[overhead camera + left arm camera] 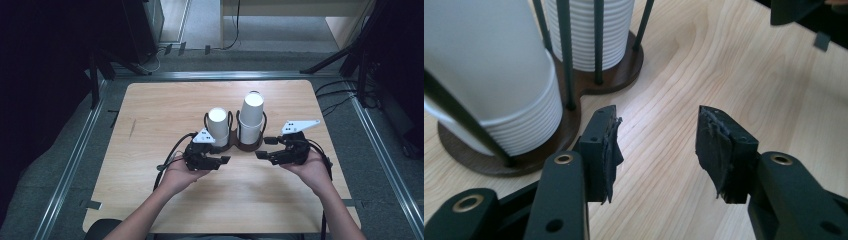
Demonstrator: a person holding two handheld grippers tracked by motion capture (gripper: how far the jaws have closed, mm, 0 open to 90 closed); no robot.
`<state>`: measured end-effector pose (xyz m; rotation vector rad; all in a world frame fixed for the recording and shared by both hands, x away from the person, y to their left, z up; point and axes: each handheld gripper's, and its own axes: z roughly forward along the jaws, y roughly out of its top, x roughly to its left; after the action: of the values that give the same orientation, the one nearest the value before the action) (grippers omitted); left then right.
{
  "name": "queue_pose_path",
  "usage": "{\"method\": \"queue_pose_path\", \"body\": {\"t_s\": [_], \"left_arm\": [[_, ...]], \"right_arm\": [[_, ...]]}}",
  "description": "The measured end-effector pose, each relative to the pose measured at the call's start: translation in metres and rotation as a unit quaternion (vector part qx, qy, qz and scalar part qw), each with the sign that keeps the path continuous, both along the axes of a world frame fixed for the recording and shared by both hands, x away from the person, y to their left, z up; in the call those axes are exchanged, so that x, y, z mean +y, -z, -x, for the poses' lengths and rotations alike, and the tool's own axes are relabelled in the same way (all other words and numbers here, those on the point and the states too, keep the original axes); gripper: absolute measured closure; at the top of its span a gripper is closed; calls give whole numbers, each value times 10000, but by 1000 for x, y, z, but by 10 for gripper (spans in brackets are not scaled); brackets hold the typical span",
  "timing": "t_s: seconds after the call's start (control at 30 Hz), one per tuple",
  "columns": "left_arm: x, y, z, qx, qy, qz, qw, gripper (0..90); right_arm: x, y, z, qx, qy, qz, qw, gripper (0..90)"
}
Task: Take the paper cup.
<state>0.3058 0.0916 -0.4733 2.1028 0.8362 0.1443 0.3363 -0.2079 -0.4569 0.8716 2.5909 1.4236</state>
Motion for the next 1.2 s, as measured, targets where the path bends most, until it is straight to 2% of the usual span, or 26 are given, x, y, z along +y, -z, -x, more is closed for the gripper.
{"method": "queue_pose_path", "body": {"t_s": [0.07,0.27,0.47,0.5,0.57,0.7,0.87,1.03,1.2], "left_arm": [[-3,-2,-1,30,2,85,10000,524],[-12,-7,-5,69,-7,-10,10000,521],[-20,-10,-8,41,-121,17,9999,547],[-23,-10,-10,64,-175,-45,9998,567],[-27,-10,-12,96,-192,-11,9998,582],[-33,-11,-15,77,-231,-26,9997,618],[-43,-13,-21,80,-358,-9,9993,668],[-51,-14,-29,126,-475,90,9988,716],[-62,-15,-36,38,-629,31,9980,762]], "right_arm": [[0,-2,0,-13,27,18,10000,313],[1,-11,1,-32,44,31,10000,313],[1,-19,-2,-210,12,185,9996,313],[2,-22,-2,-285,-4,234,9993,314],[2,-27,-4,-303,-31,259,9992,313],[3,-33,-9,-315,-43,302,9990,312],[4,-43,-20,-231,53,167,9996,287],[3,-50,-29,-251,59,217,9994,259],[4,-56,-42,-299,132,220,9992,244]]}}
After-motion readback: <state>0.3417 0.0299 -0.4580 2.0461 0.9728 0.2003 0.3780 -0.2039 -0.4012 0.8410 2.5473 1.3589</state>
